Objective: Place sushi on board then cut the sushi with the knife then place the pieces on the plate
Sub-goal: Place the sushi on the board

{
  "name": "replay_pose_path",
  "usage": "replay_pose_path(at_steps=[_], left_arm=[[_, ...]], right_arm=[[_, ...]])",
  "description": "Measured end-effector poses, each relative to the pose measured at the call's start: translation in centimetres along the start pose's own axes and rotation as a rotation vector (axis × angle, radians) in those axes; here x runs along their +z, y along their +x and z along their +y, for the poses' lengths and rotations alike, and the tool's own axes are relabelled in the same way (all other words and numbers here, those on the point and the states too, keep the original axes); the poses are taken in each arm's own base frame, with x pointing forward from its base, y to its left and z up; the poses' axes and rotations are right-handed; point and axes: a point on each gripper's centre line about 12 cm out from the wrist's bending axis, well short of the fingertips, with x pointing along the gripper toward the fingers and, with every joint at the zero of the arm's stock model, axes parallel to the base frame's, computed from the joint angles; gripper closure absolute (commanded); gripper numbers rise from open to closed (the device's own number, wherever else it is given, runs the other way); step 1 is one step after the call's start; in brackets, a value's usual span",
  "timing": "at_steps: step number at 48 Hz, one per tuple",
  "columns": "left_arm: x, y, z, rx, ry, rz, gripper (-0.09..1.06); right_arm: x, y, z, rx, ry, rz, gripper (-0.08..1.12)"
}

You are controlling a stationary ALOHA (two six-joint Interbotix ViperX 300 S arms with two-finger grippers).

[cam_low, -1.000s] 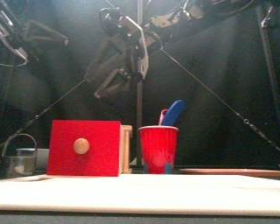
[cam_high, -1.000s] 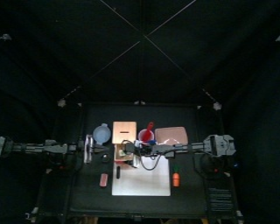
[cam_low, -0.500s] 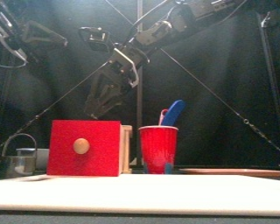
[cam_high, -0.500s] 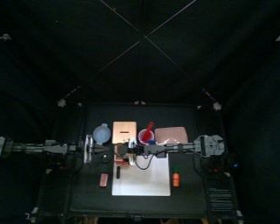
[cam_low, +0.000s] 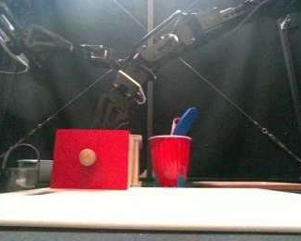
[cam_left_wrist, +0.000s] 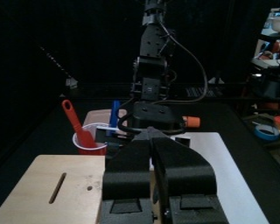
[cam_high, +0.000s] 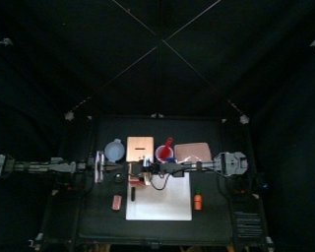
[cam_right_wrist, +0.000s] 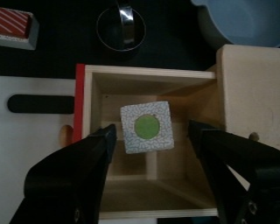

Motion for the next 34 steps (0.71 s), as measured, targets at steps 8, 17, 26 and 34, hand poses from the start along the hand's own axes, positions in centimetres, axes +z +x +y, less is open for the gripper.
replay_pose_path(at_steps=[8,17,26,34], left_arm=[[-0.2,-0.1,0.1,0.003,-0.003,-0.003,0.67],[-0.4,-0.2,0.2,0.012,-0.003,-0.003,0.67],[-0.9,-0.3,0.5,0.029,-0.004,0.009,0.67],[-1.1,-0.3,0.7,0.039,-0.003,0.014,0.67]], right_arm=[[0.0,0.2,0.0,0.002,0.012,0.003,0.37],[0.4,-0.6,0.0,0.001,0.019,-0.012,0.37],[2.8,-5.6,-0.8,-0.014,0.028,-0.109,0.37],[2.7,-9.8,-0.8,-0.014,0.036,-0.155,0.38]])
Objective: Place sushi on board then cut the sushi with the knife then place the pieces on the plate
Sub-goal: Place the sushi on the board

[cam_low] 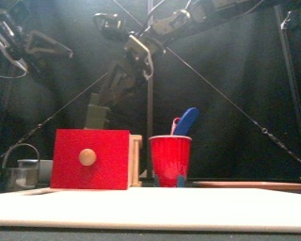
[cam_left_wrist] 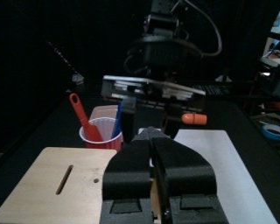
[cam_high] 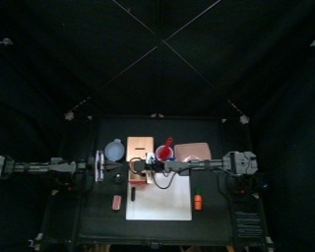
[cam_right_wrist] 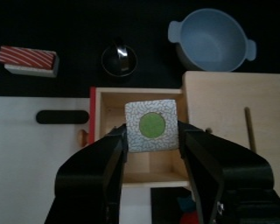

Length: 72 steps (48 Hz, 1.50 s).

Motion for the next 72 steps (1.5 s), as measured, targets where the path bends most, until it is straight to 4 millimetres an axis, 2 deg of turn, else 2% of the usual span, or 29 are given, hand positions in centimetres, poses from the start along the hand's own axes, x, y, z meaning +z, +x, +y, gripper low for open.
replay_pose_path(at_steps=[12,16,18,22,26,34,49,57,72], left_arm=[[-0.2,0.0,0.4,0.020,-0.003,0.005,0.67],[-0.1,0.0,0.4,0.020,-0.003,0.004,0.67],[-0.1,0.0,0.4,0.020,-0.004,0.004,0.67],[-0.1,0.0,0.5,0.025,-0.007,0.004,0.67],[-0.1,0.0,0.5,0.030,-0.022,0.001,0.67],[-0.1,0.0,0.7,0.042,-0.040,-0.001,0.67],[-0.6,0.2,1.2,0.072,-0.069,0.020,0.67],[-0.9,0.1,1.4,0.081,-0.069,0.029,0.67],[-1.9,-0.2,1.4,0.090,-0.089,0.053,0.67]], right_arm=[[-1.9,-5.3,2.5,0.073,0.043,0.019,0.38],[-3.7,-6.4,3.6,0.107,0.088,0.064,0.38],[-5.4,-6.6,4.0,0.119,0.114,0.112,0.38],[-8.3,-6.2,4.5,0.120,0.142,0.206,0.38],[-9.3,-6.1,4.5,0.102,0.161,0.249,0.38],[-10.6,-6.1,4.9,0.015,0.075,0.320,0.37],[-9.8,-4.7,8.1,-0.197,-0.245,0.307,0.37],[-10.7,-3.0,10.7,-0.277,-0.399,0.351,0.37],[-10.8,-0.4,13.4,-0.368,-0.421,0.369,0.37]])
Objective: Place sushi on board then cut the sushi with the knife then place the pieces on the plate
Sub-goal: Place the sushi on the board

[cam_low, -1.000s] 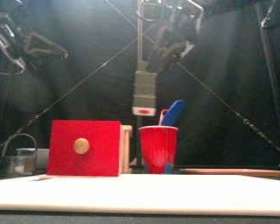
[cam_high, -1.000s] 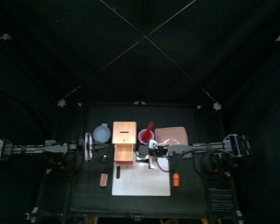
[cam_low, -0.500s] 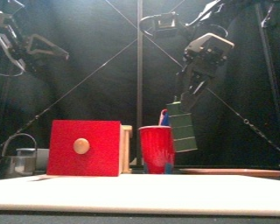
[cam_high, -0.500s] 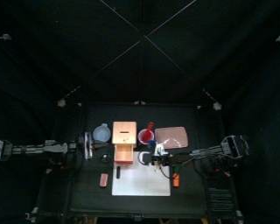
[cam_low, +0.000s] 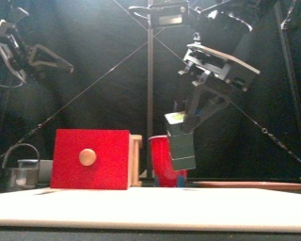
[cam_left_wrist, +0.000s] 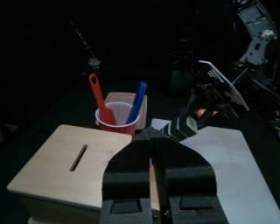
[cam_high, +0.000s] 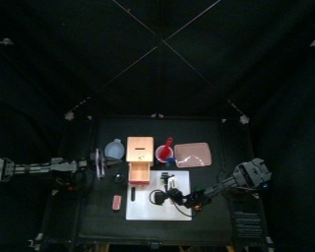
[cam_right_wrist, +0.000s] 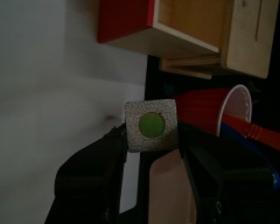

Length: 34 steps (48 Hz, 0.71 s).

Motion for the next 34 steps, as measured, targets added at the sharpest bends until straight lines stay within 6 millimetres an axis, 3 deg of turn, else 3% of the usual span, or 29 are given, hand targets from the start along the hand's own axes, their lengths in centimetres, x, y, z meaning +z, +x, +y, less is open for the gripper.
replay_pose_path(at_steps=[10,22,34], left_arm=[[-0.5,-0.1,0.1,0.003,-0.001,0.012,0.67],[-0.7,-0.2,0.0,0.001,-0.001,0.017,0.67],[-0.7,-0.2,0.0,0.000,-0.004,0.018,0.67]], right_arm=[[0.6,0.3,1.5,-0.100,-0.085,0.026,0.36],[1.1,0.3,4.2,-0.056,-0.082,0.051,0.36],[2.8,-1.3,6.0,-0.033,-0.061,0.034,0.36]])
